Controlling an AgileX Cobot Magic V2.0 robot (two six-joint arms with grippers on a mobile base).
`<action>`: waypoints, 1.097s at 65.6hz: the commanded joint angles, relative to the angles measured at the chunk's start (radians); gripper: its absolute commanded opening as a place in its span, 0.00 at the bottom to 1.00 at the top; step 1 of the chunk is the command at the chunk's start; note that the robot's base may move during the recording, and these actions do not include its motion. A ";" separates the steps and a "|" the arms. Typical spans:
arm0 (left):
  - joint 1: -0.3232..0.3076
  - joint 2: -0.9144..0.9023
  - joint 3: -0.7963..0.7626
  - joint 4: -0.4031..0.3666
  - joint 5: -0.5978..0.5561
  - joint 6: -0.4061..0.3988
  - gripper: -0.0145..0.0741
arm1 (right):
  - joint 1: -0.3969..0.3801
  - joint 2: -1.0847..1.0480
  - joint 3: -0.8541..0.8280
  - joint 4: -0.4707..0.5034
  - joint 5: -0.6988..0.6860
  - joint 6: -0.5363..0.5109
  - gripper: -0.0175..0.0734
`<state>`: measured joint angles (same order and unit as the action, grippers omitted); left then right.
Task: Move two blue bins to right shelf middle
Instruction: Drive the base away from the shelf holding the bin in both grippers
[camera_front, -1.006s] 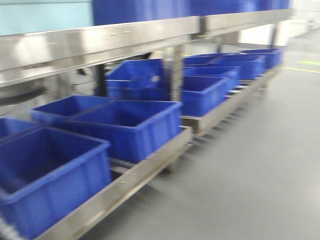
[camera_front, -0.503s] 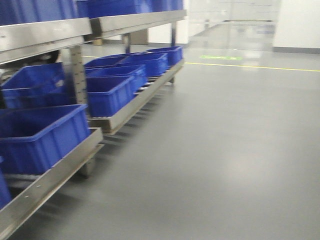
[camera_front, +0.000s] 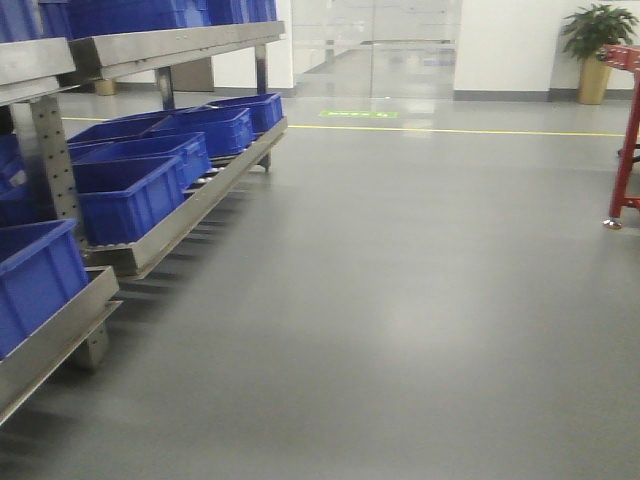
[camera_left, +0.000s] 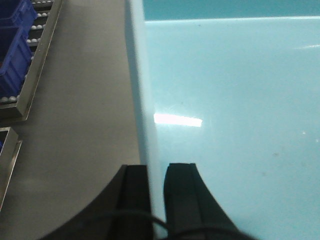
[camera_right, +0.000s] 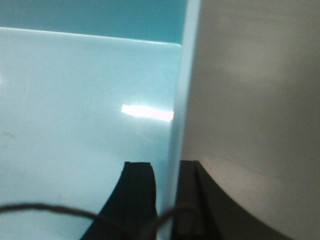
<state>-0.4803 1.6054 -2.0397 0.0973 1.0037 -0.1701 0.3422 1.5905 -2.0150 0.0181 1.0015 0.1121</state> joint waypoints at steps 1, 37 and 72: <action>-0.004 -0.012 -0.010 -0.030 -0.065 0.009 0.04 | 0.004 -0.015 -0.014 0.040 -0.050 -0.014 0.03; -0.004 -0.012 -0.010 -0.025 -0.065 0.009 0.04 | 0.004 -0.015 -0.014 0.040 -0.050 -0.014 0.03; -0.004 -0.012 -0.010 -0.023 -0.065 0.009 0.04 | 0.004 -0.015 -0.014 0.040 -0.050 -0.014 0.03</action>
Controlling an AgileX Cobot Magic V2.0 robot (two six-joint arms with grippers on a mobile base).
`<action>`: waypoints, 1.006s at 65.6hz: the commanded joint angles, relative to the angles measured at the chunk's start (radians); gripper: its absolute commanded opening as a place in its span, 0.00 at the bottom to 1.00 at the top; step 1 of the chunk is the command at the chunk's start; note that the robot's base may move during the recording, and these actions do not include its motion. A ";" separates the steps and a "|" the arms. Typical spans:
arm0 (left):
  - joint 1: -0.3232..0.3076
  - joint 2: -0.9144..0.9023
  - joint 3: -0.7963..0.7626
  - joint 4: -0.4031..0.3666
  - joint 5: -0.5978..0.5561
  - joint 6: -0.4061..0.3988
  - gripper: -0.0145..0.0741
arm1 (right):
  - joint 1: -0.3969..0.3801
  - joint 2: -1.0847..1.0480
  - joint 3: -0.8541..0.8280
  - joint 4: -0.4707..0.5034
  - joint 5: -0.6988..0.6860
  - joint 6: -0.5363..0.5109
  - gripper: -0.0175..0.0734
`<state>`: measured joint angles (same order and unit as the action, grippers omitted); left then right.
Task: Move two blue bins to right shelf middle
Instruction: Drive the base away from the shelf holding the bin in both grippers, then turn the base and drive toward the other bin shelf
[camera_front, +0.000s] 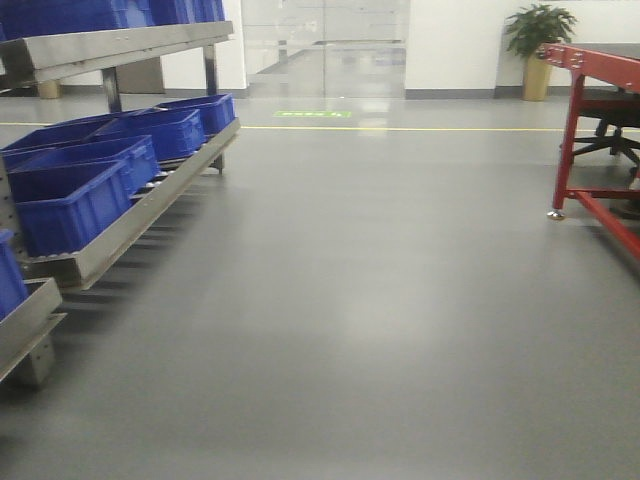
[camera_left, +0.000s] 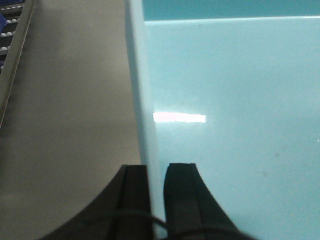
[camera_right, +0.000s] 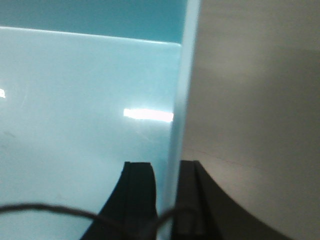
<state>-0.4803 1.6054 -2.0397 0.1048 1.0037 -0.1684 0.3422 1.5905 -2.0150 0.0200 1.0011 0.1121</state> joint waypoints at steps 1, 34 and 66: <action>-0.004 -0.012 -0.010 -0.030 -0.065 0.008 0.04 | 0.004 -0.015 -0.014 0.038 -0.049 -0.014 0.03; -0.004 -0.012 -0.010 -0.030 -0.065 0.008 0.04 | 0.004 -0.015 -0.014 0.038 -0.049 -0.014 0.03; -0.004 -0.012 -0.010 -0.030 -0.065 0.008 0.04 | 0.004 -0.015 -0.014 0.038 -0.049 -0.014 0.03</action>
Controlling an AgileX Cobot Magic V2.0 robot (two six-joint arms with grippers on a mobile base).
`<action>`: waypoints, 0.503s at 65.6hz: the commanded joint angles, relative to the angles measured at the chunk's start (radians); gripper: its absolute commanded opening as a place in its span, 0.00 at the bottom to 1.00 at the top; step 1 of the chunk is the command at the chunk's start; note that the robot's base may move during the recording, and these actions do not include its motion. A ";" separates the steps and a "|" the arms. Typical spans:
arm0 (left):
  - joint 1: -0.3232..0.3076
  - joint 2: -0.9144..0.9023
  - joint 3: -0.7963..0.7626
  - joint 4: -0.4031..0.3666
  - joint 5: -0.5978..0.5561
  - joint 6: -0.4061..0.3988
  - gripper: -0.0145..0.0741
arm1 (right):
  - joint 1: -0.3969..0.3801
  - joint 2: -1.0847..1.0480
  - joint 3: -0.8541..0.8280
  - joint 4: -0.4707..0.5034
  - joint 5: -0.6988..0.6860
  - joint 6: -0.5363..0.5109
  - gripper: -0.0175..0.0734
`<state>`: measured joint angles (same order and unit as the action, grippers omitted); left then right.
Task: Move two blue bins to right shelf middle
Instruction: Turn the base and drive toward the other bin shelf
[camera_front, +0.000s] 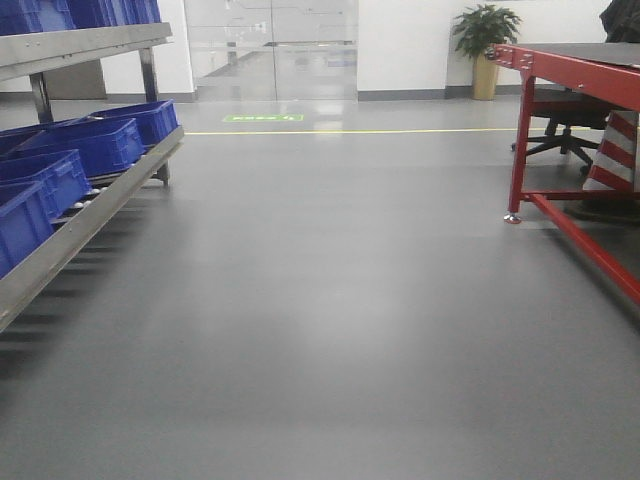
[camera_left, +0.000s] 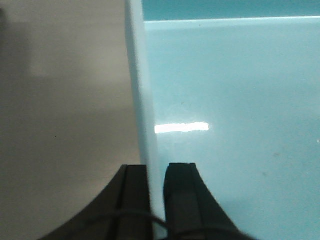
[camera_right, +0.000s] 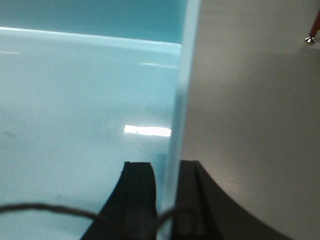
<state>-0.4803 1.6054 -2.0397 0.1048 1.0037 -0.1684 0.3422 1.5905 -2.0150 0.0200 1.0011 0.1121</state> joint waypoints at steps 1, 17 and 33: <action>-0.004 -0.012 -0.010 -0.030 -0.065 0.008 0.04 | 0.004 -0.015 -0.014 0.038 -0.049 -0.014 0.03; -0.004 -0.012 -0.010 -0.030 -0.065 0.008 0.04 | 0.004 -0.015 -0.014 0.038 -0.049 -0.014 0.03; -0.004 -0.012 -0.010 -0.030 -0.065 0.008 0.04 | 0.004 -0.015 -0.014 0.038 -0.049 -0.014 0.03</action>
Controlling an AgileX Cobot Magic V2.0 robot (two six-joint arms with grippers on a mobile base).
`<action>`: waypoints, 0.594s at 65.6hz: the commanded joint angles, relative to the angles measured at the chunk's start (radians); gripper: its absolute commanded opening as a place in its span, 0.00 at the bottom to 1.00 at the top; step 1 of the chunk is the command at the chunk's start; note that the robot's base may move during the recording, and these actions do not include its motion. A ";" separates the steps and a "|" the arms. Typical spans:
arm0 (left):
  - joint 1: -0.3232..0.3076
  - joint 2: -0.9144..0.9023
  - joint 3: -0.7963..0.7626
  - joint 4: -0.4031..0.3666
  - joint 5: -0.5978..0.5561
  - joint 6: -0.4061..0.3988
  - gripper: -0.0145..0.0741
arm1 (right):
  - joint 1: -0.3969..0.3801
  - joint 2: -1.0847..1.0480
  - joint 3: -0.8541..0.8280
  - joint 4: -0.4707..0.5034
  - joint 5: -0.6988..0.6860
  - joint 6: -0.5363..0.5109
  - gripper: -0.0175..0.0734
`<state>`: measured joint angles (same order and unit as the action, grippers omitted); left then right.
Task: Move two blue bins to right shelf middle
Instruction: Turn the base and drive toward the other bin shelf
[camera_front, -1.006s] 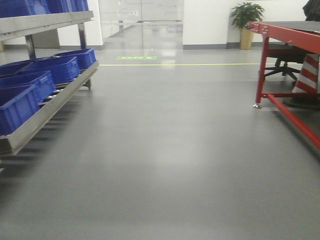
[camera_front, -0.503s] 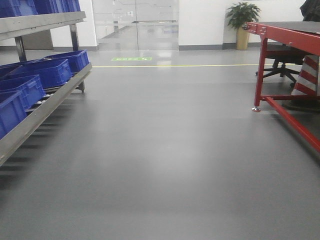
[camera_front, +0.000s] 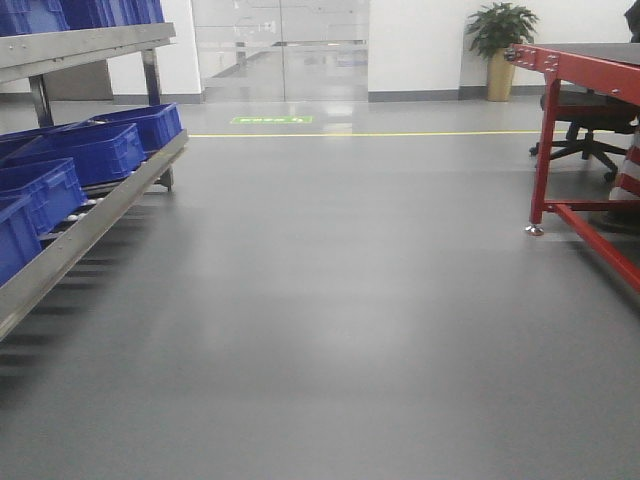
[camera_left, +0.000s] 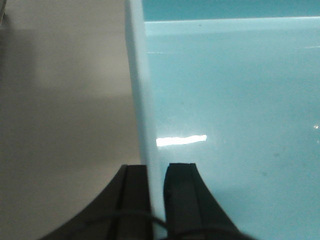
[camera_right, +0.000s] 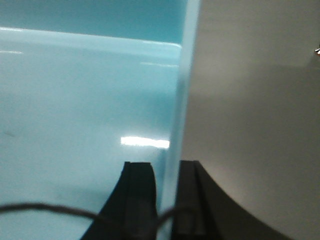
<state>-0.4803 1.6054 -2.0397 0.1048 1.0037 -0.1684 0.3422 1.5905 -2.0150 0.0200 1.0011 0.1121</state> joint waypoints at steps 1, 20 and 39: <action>-0.004 -0.012 -0.010 -0.030 -0.065 0.008 0.04 | 0.004 -0.015 -0.014 0.038 -0.049 -0.014 0.03; -0.004 -0.012 -0.010 -0.030 -0.071 0.008 0.04 | 0.004 -0.015 -0.014 0.038 -0.049 -0.014 0.03; -0.004 -0.012 -0.010 -0.030 -0.137 0.008 0.04 | 0.004 -0.015 -0.014 0.038 -0.049 -0.014 0.03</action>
<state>-0.4803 1.6054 -2.0397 0.1048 0.9668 -0.1684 0.3422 1.5905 -2.0150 0.0200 0.9992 0.1121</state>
